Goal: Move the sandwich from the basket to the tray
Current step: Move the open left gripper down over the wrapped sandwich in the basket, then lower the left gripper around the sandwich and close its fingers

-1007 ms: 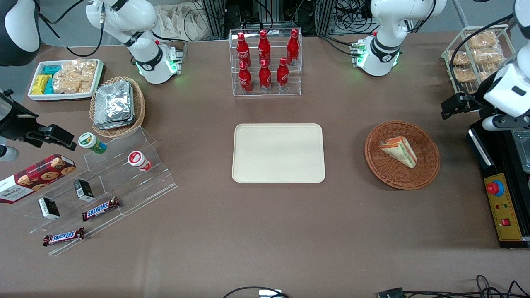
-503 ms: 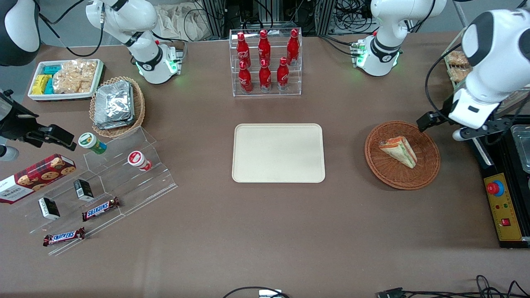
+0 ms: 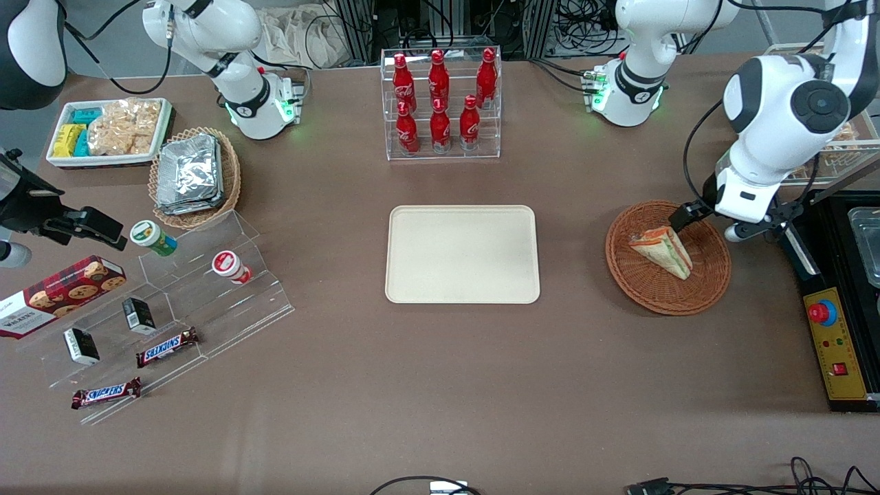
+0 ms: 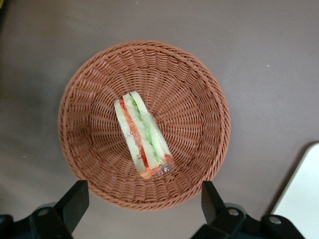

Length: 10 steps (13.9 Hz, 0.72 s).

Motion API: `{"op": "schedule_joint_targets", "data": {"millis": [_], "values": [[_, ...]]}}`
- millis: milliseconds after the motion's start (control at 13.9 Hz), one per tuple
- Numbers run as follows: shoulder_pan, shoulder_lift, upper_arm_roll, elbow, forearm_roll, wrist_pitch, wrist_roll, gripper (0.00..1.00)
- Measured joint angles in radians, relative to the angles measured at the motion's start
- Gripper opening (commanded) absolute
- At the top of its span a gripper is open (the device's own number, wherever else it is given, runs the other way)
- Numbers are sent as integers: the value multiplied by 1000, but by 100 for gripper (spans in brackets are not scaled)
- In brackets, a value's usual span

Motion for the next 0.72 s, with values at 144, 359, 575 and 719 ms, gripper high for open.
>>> {"op": "schedule_joint_targets", "data": {"millis": [144,359,575,719], "values": [[0,18,0,-52,0,93,-39,100],[0,80,0,-85,0,201,-86,100],[0,156,-1,-86,0,281,-112,100],[0,187,-1,-88,0,308,-118,100]]}}
